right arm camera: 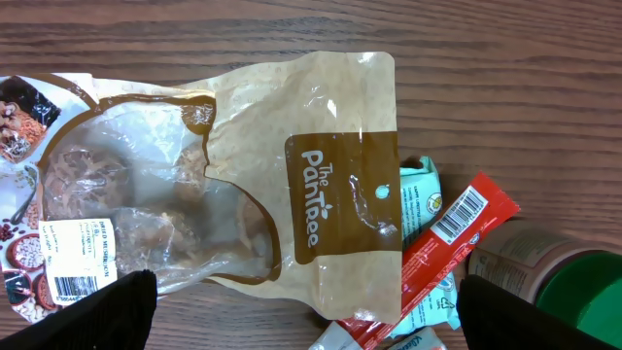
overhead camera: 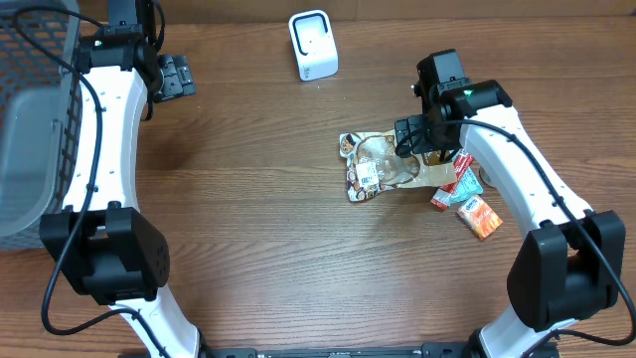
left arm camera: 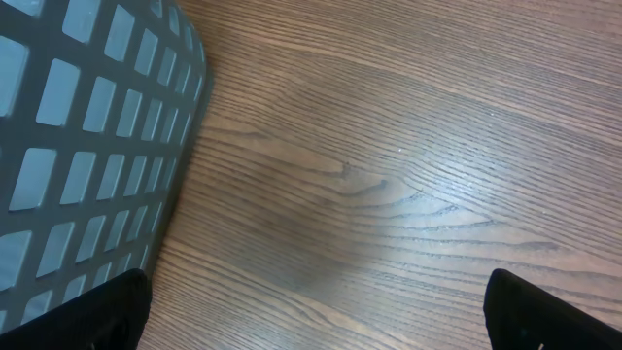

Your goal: Scan the item barcode

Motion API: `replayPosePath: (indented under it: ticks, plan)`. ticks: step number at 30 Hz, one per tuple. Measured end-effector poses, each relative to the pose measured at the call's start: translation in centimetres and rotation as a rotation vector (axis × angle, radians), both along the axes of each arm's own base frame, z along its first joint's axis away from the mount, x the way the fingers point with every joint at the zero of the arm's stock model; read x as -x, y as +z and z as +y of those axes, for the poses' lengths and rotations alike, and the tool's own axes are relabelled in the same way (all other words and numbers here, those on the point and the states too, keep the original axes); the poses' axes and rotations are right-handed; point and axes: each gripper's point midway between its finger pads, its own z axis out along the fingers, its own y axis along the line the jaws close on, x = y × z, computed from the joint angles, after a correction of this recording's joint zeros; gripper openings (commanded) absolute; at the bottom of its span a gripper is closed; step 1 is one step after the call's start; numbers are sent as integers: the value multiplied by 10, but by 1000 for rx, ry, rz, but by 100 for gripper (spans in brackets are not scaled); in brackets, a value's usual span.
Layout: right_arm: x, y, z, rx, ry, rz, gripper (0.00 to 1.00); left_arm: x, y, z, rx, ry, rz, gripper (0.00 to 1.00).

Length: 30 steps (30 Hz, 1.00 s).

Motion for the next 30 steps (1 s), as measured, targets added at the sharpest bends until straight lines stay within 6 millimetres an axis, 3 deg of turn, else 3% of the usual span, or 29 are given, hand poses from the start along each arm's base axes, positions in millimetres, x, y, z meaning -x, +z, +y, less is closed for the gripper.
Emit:
replayPosePath:
  ticks: [3, 6, 13, 24, 30]
  plan:
    - [1, 6, 0, -4, 0, -16, 100, 0, 0, 0, 0, 0, 0, 100]
    - [3, 28, -1, -18, 0, -70, 100, 0, 0, 0, 0, -1, 0, 100]
    - [15, 100, -4, -65, 0, -260, 100, 0, 0, 0, 0, 0, 0, 100]
    - [53, 191, -12, -129, -1, -514, 100, 0, 0, 0, 0, 0, 0, 100]
    - [88, 243, -21, -169, 0, -677, 100, 0, 0, 0, 0, 0, 0, 100]
